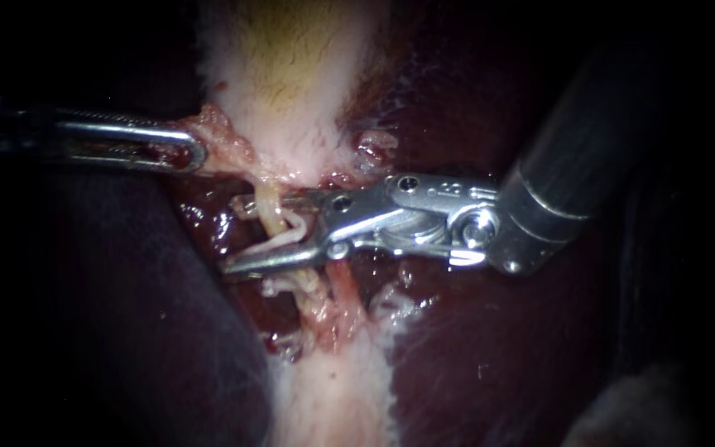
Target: Clipping third clip left tube
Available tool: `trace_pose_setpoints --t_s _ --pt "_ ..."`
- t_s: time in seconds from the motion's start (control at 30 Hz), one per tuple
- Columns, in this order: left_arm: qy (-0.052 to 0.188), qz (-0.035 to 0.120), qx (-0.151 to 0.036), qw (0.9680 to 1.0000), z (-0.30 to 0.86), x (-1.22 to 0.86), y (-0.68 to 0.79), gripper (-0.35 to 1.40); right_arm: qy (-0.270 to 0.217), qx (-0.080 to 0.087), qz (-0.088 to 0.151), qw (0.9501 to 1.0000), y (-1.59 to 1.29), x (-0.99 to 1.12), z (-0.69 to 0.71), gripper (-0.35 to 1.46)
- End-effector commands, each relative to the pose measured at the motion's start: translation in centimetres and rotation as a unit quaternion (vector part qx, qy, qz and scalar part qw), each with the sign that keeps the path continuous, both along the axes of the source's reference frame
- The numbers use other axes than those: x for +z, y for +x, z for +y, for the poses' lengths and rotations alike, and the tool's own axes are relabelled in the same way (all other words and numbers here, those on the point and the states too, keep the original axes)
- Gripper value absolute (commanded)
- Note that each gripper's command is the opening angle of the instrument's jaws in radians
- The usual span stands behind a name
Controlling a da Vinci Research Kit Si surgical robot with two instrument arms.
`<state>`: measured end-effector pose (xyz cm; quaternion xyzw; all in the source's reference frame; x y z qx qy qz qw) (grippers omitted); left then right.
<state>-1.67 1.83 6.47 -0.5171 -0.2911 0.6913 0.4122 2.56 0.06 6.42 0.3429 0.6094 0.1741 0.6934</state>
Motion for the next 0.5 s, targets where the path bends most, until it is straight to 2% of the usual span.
trace_pose_setpoints --t_s 0.03,0.13,0.5 --pt "0.000 0.000 0.000 1.0000 0.00 0.00 0.00 -0.35 0.000 -0.002 0.002 1.0000 0.01 -0.02 0.00 0.49" --pt "0.000 0.000 0.000 1.0000 0.00 0.00 0.00 -0.35 0.001 -0.010 0.009 0.9999 0.03 -0.06 -0.02 0.49" --pt "0.000 0.000 0.000 1.0000 0.01 0.01 0.00 -0.35 0.012 -0.009 0.006 0.9999 0.04 -0.07 -0.02 0.37"
